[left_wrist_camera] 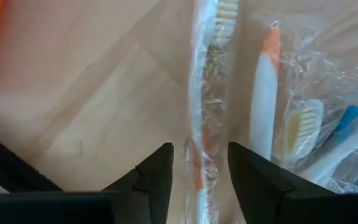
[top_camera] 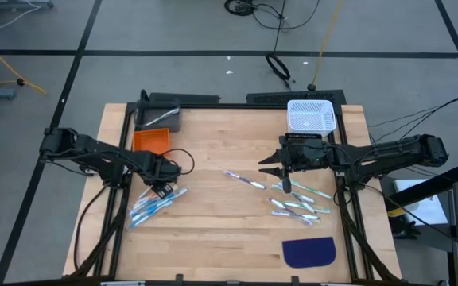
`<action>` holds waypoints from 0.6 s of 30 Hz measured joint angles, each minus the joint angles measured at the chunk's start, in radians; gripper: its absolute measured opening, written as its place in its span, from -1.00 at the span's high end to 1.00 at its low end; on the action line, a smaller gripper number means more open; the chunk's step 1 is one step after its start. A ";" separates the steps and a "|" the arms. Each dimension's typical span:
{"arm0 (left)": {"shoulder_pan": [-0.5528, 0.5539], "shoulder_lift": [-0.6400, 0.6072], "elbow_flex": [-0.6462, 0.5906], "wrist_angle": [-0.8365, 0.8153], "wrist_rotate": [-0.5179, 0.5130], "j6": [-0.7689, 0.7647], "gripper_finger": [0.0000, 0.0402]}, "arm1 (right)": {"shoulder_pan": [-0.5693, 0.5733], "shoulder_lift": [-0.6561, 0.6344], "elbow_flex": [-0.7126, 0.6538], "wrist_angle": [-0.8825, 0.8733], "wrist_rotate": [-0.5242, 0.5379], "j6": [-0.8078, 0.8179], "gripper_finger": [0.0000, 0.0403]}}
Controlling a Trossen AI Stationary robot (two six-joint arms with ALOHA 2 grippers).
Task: Pick & Place Toothbrushes
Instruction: Put the orange toothbrush into the white bin
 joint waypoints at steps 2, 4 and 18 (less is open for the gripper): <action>0.000 0.000 0.000 -0.001 0.000 -0.010 0.43 | 0.000 0.000 0.000 0.000 0.000 0.000 0.50; 0.000 0.000 0.000 -0.001 0.002 -0.019 0.66 | 0.000 0.000 0.000 0.000 0.000 0.000 0.50; 0.000 0.000 0.134 -0.129 -0.044 0.010 0.98 | 0.000 0.000 0.000 0.000 0.000 0.000 0.50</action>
